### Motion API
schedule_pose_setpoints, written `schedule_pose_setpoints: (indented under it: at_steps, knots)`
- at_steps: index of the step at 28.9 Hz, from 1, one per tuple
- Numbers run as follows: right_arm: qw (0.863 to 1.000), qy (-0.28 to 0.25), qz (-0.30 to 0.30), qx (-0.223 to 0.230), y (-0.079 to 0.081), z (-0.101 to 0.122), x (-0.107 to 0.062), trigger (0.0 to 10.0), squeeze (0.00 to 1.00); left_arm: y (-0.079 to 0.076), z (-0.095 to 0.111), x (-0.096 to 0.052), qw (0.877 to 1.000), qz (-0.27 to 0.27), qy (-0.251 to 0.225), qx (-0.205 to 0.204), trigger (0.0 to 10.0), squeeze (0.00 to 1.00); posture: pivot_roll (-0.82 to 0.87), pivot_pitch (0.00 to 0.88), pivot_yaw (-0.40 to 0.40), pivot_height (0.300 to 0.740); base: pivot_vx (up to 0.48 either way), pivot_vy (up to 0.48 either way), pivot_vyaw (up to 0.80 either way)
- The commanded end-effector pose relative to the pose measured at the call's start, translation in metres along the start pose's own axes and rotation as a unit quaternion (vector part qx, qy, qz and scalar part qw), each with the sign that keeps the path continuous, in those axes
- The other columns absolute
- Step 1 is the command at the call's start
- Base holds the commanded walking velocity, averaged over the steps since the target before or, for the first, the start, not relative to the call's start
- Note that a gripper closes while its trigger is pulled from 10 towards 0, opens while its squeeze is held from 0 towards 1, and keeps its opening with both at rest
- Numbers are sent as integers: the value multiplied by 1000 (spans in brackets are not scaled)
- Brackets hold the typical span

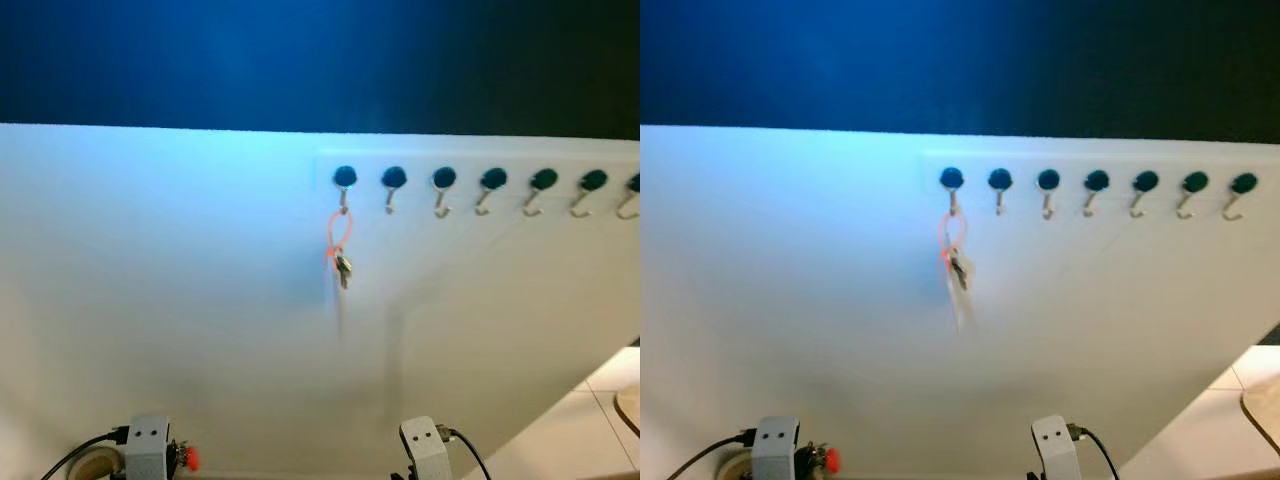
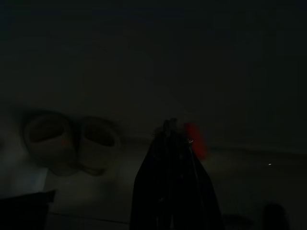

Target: Hang keys on a hook

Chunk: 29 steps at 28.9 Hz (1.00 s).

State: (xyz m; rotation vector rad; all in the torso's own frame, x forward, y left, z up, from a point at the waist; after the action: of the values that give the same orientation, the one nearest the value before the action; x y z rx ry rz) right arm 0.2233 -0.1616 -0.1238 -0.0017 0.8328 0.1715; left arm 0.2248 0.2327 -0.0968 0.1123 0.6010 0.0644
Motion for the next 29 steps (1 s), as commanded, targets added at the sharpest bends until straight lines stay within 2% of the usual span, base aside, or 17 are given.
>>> schedule_pose_setpoints:
  at_steps: [1, 29]
  knots:
    - [1000, 3, -3, 6, -1, -3, -1, 10000, 0, -1, -3, -1, 1000, 2, 4, -8, 10000, 0, 79, 42, -35, 740, -307, 0, 0]
    - [1000, 5, -2, 9, 2, -4, 0, 10000, 0, 0, 0, 0, 1000, 0, -2, -3, 10000, 0, 89, 54, -30, 740, -347, 0, 0]
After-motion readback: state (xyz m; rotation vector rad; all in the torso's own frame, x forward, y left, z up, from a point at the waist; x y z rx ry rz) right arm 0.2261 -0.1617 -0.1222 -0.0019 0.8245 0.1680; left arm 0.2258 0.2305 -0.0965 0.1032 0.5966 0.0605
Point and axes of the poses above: a point about 5 cm out from each wrist's last joint towards the gripper, its own x axis pointing out of the wrist towards the gripper, its own z axis along the axis of the wrist's last joint, y = z × x, the point moved 6 cm from there along x, pointing out of the wrist towards the gripper, and after that the axes turned 7 degrees about x, right-handed, at the moved point
